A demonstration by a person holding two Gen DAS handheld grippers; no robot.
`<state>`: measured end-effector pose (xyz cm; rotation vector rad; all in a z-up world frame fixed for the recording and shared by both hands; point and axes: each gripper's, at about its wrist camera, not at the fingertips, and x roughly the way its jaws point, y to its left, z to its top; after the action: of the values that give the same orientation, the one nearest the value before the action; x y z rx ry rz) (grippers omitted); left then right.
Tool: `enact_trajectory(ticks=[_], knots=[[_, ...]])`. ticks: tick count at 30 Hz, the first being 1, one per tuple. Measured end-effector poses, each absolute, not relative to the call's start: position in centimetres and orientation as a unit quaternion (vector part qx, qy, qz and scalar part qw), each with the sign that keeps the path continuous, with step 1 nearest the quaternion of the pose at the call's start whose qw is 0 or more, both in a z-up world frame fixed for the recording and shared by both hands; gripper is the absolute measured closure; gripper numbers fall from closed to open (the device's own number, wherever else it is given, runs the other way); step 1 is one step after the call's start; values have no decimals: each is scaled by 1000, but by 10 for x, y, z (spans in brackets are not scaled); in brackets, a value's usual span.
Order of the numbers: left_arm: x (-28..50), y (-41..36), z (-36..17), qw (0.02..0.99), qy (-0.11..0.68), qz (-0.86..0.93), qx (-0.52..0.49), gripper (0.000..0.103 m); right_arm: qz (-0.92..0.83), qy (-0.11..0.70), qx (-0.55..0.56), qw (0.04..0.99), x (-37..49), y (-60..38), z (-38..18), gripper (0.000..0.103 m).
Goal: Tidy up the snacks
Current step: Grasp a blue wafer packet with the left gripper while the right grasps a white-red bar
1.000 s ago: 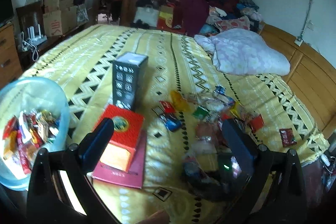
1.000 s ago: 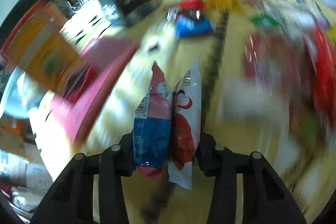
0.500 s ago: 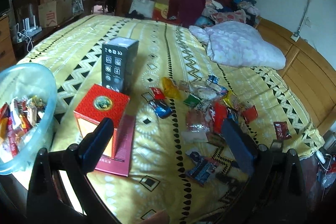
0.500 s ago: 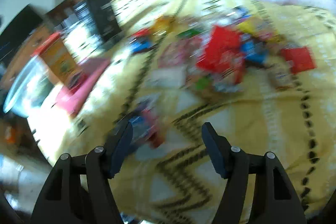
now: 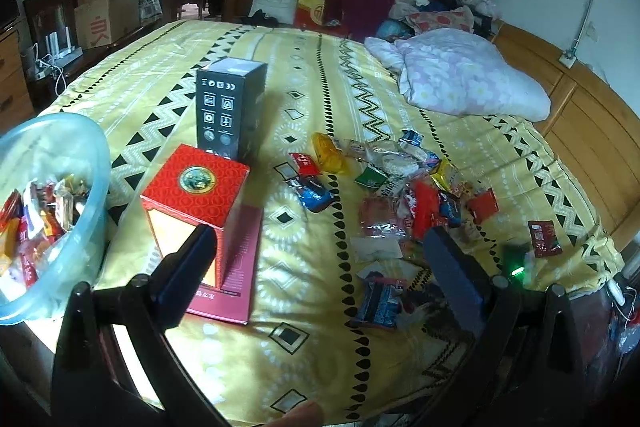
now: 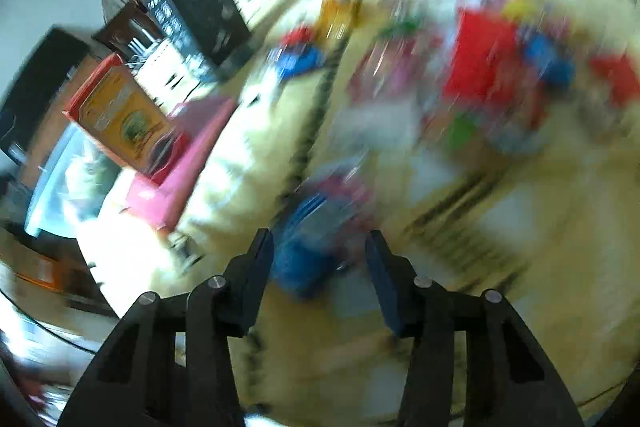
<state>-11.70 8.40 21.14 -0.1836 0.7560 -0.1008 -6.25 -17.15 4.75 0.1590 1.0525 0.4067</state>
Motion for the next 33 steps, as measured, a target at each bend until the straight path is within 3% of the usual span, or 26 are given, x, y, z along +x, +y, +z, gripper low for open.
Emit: enact_trajectory(ticks=[3, 8, 13, 19, 24, 29, 31, 32, 33], knots=[[-114, 87, 206, 921, 374, -45, -101, 0, 128, 471, 49, 872, -61, -201, 61, 49], [-113, 79, 201, 918, 380, -52, -97, 0, 243, 511, 166, 808, -71, -186, 47, 49], [-113, 78, 199, 917, 385, -48, -90, 0, 262, 528, 95, 802, -59, -132, 28, 49], [-112, 81, 187, 913, 395, -42, -91, 0, 288, 447, 70, 844, -53, -139, 74, 44], [-108, 72, 180, 908, 408, -46, -85, 0, 239, 530, 11, 814, -41, -150, 25, 41], [-101, 69, 171, 899, 424, -47, -98, 0, 254, 525, 6, 813, -39, -141, 11, 41], [-98, 63, 164, 895, 432, -50, -96, 0, 248, 520, -31, 817, -42, -136, 3, 48], [-96, 58, 160, 892, 439, -54, -91, 0, 239, 514, -46, 823, -45, -139, 2, 66], [-95, 51, 153, 889, 446, -59, -87, 0, 234, 511, -33, 827, -47, -147, 3, 70]])
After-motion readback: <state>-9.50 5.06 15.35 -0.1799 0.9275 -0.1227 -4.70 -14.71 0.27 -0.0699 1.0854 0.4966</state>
